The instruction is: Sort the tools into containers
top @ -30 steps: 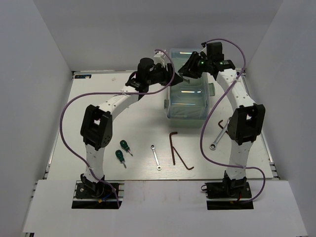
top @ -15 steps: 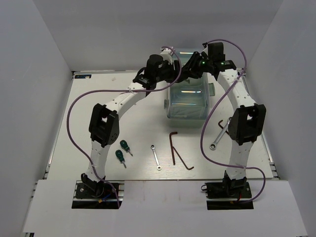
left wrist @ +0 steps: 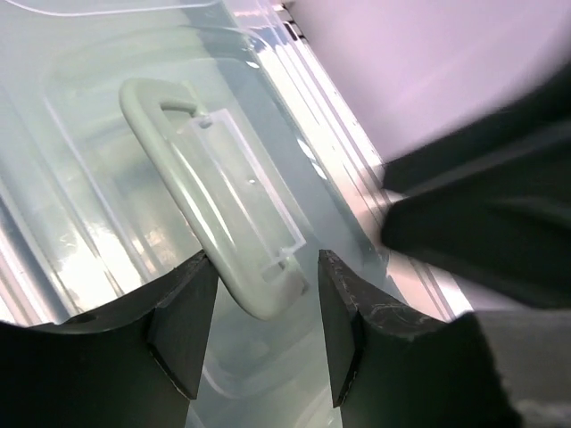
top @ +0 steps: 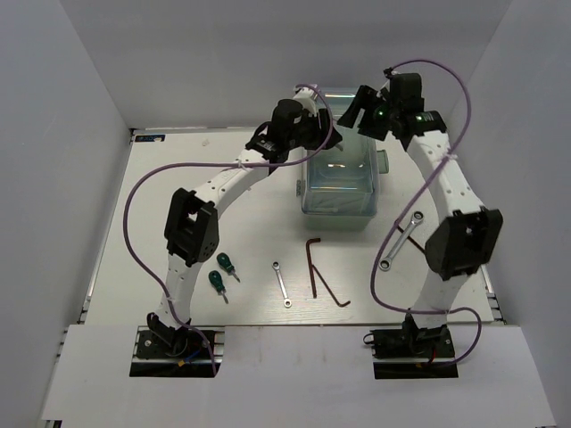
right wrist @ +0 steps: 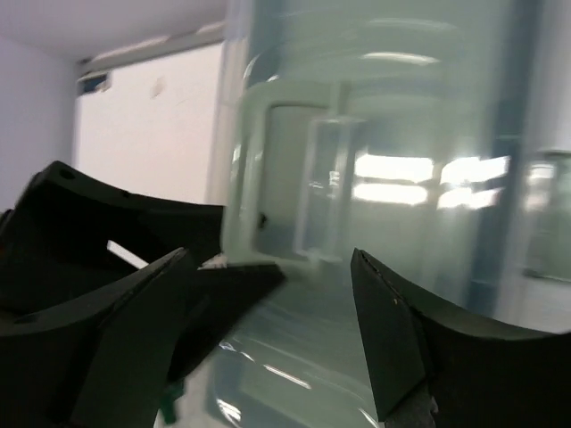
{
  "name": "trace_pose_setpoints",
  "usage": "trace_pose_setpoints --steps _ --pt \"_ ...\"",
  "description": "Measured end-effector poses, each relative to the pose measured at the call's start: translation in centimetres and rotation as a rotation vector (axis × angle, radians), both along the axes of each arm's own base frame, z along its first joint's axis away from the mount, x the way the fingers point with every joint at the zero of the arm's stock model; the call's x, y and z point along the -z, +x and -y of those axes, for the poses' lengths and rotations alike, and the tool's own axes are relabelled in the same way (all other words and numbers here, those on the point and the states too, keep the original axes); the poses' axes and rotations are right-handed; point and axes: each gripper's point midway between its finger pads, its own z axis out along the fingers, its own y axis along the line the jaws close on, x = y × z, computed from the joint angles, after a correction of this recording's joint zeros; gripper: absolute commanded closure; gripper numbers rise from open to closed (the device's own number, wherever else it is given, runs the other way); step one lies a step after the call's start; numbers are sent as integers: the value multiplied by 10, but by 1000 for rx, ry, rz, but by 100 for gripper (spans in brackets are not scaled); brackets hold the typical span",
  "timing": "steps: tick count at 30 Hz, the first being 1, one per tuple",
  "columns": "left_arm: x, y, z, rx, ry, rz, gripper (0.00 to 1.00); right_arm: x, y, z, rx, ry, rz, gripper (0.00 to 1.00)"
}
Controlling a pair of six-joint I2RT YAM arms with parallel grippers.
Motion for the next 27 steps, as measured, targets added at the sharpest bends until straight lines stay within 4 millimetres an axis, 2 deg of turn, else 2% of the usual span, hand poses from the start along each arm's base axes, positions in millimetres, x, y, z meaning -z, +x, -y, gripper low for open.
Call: trace_pose_setpoints --steps 5,6,7,10,14,16,17,18,20,21,23,24,27 --pt "1 8 -4 -60 9 -10 44 -27 -25 68 187 -199 158 26" --pt "1 9 -4 -69 10 -10 47 -27 -29 81 220 -219 164 26" --pt "2 12 -3 -82 13 -13 55 -25 -30 93 248 -230 167 26" --pt "6 20 -1 -107 19 -23 57 4 -30 131 318 -234 114 26" --pt "6 28 3 -122 17 -26 56 77 -36 163 337 -179 -63 24" --pt "6 30 3 -128 20 -28 56 105 -41 172 333 -142 -140 24" --pt "6 31 4 -130 19 -28 56 113 -41 173 323 -123 -160 23" --pt "6 31 4 -132 19 -29 61 118 -40 173 309 -102 -172 22" --pt "7 30 3 -139 18 -41 68 121 -38 171 275 -60 -170 20" --pt "8 30 3 -146 11 -53 77 121 -35 169 256 -39 -163 20" --pt "7 31 3 -154 -2 -62 88 119 -29 165 213 4 -139 18" --pt "7 30 4 -154 -4 -65 97 120 -27 163 190 28 -134 18" --pt "6 30 4 -155 -11 -72 100 128 -18 158 140 81 -134 18"
